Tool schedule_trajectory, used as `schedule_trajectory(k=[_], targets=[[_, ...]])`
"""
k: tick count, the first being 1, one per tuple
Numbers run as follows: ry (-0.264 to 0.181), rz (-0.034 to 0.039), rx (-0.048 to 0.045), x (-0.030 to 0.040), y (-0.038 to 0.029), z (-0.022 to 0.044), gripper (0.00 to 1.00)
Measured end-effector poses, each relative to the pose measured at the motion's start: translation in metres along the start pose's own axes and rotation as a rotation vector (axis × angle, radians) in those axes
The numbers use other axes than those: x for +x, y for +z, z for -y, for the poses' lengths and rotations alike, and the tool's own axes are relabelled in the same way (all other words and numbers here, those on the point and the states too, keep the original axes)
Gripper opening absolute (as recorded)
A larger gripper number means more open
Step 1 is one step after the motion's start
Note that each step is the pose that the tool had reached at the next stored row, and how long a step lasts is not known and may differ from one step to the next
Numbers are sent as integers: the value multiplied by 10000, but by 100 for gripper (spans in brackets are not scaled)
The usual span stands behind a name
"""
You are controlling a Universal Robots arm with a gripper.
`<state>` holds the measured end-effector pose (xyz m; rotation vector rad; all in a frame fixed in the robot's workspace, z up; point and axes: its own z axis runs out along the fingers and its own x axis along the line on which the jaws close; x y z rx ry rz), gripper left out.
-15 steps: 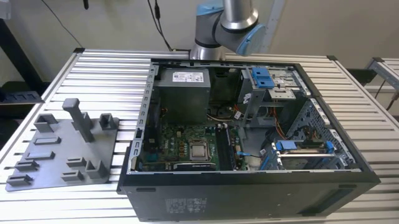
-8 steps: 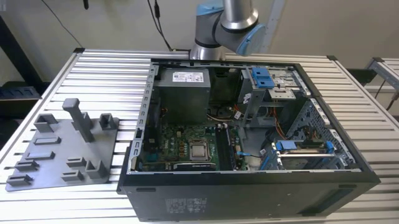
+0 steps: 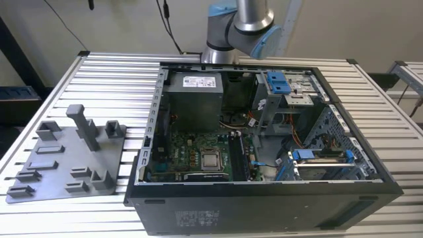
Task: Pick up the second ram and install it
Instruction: 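Pick up the second ram and move it above second insertion slot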
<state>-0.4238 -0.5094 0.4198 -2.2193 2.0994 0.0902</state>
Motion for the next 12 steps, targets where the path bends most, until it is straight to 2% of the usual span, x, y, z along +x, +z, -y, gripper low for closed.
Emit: schedule_trajectory(k=[12], targets=[[0,0,0,-13,-121,3,14]])
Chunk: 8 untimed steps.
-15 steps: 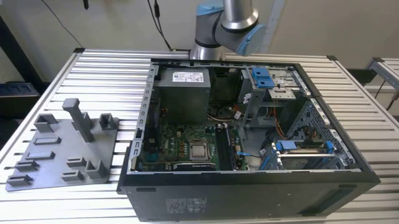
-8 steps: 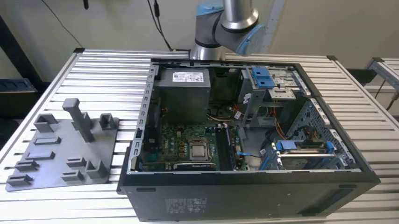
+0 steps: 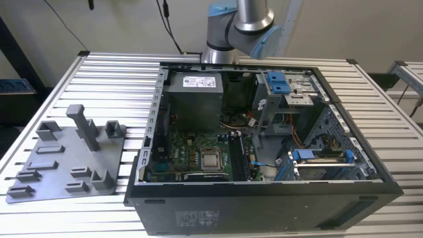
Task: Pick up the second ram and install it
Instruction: 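Pick up the second ram and move it above second insertion slot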
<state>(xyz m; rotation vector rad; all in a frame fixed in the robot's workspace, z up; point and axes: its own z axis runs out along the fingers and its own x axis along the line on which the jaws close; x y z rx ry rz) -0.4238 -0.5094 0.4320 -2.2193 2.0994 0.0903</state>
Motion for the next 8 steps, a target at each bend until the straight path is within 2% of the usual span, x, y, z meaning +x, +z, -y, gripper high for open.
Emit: schedule_trajectory(k=[2,8], targets=[[-2,0,-12,2,-1,30,14],[4,14,-38,14,4,238,14]])
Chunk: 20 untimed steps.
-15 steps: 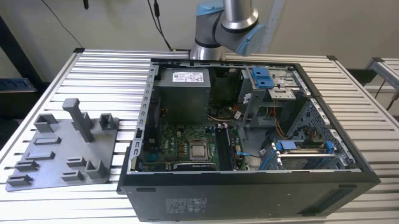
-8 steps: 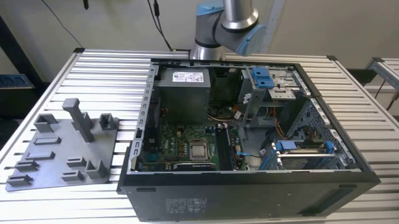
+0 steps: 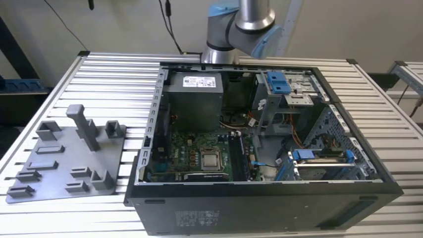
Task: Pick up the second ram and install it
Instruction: 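Pick up the second ram and move it above second insertion slot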
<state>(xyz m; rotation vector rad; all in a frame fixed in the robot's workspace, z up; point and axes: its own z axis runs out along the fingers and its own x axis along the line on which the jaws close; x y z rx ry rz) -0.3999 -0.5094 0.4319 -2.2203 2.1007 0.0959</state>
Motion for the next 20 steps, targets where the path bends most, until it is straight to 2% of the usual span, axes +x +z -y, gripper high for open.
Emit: schedule_trajectory(k=[6,10,20], targets=[[1,0,-9,13,4,233,14],[1,1,-10,21,7,364,14],[1,0,-10,33,13,577,14]])
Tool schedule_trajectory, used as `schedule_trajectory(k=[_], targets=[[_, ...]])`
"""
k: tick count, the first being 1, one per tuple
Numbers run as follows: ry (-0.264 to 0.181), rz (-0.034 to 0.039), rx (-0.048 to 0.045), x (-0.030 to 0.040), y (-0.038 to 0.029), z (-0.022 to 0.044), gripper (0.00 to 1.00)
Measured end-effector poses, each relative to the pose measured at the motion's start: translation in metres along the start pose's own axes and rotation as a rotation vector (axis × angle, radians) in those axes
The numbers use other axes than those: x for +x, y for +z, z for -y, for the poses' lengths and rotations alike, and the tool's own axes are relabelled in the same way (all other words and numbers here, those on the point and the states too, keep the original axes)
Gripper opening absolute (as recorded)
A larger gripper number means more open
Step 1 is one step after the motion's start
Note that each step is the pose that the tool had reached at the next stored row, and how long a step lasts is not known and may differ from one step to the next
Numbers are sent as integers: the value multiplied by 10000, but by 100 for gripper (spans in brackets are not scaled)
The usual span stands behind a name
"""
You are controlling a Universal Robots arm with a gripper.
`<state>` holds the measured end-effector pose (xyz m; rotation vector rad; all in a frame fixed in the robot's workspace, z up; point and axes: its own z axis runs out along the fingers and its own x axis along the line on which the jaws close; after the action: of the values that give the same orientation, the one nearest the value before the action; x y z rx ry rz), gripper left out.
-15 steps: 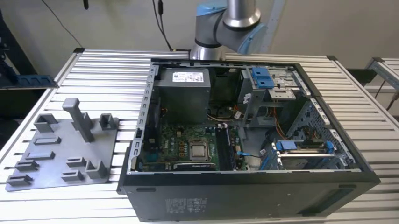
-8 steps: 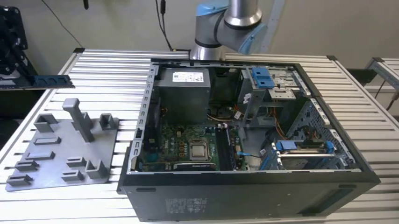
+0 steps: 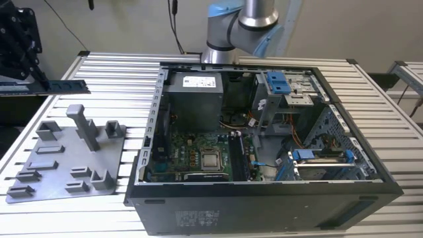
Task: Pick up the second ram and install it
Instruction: 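Pick up the second ram and move it above second insertion slot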
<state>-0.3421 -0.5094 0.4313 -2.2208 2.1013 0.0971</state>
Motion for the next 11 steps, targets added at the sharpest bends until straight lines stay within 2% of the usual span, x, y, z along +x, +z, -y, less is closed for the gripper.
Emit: schedule_trajectory(k=[11], targets=[[0,1,1,12,5,206,14]])
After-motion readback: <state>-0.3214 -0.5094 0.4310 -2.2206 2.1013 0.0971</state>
